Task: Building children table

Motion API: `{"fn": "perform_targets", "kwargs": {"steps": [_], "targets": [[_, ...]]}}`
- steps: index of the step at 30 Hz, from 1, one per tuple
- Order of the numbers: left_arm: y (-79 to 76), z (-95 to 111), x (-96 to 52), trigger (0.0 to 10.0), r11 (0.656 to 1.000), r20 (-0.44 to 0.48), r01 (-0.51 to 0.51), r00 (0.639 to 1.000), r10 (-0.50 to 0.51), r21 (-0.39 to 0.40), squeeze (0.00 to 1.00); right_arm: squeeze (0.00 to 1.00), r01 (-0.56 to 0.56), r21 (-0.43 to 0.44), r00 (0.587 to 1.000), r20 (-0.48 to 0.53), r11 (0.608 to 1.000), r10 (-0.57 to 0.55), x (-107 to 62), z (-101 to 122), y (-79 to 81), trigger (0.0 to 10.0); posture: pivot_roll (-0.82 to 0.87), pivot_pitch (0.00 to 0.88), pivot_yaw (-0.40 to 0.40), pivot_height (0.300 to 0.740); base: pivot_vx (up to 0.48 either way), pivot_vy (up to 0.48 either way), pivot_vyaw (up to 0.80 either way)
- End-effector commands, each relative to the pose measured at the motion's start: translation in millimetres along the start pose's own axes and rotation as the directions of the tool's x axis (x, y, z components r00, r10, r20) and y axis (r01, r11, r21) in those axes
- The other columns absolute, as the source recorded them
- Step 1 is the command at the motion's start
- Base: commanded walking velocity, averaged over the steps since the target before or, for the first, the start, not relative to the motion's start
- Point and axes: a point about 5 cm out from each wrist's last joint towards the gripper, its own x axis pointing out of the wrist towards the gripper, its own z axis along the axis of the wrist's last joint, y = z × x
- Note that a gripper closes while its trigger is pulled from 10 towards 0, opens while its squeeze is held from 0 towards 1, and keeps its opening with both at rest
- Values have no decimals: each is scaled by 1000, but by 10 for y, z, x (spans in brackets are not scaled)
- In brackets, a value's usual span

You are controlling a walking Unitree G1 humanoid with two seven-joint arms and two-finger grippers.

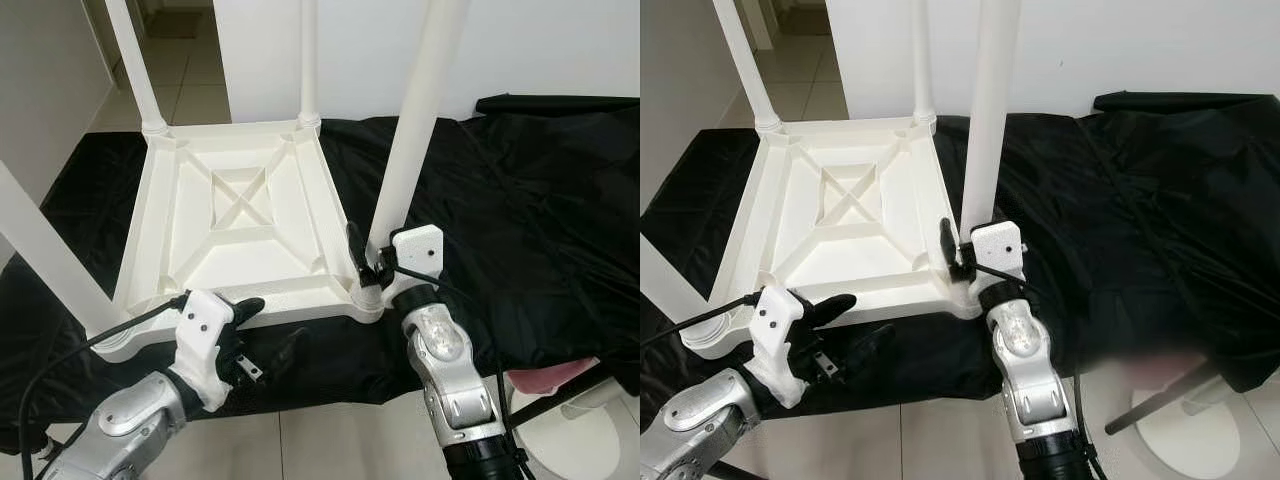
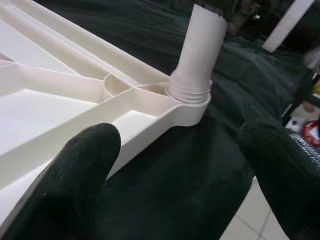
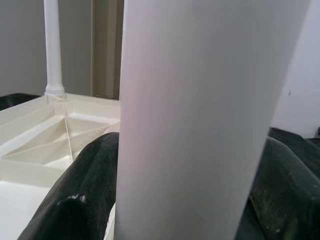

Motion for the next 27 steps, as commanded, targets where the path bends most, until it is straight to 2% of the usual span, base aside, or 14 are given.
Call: {"fn": "perform_targets", "kwargs": {"steps": [1, 5, 6, 8, 9, 10, 27], "targets": [[-103, 16, -24, 10000, 983, 1, 183, 983, -183, -5, 0, 0, 4, -7, 1000, -16, 1000, -4, 7, -16, 12, 10000, 27, 63, 13, 740, 0, 0, 0], [-113, 13, -25, 10000, 982, -3, 189, 982, -189, -6, 0, 0, 6, -9, 1000, -19, 1000, -6, 14, -10, 29, 10000, 28, 66, 12, 740, 0, 0, 0], [-118, 14, -25, 10000, 982, -2, 191, 982, -191, -12, 0, 0, 5, -6, 1000, -13, 1000, -5, 13, 2, 48, 4118, 28, 68, 11, 740, 0, 0, 0], [-118, 14, -25, 10000, 982, -2, 191, 982, -191, -12, 0, 0, 5, -6, 1000, -13, 1000, -5, 13, 2, 48, 4118, 28, 68, 11, 740, 0, 0, 0], [-118, 16, -25, 10000, 982, -1, 191, 982, -191, -12, 0, 0, 9, -8, 1000, -15, 1000, -9, 12, 0, 71, 0, 28, 68, 11, 740, 0, 0, 0], [-109, 21, -19, 10000, 982, 1, 188, 982, -188, -12, 0, 0, 10, -8, 1000, -26, 1000, -10, 8, -10, 91, 10000, 27, 66, 12, 740, 0, 0, 0], [-101, 57, -15, 10000, 980, -7, 195, 981, -195, -32, 0, 0, 46, 45, 996, -73, 998, -42, 0, -40, 154, 10000, 24, 73, 13, 740, 0, 0, 0]]}}
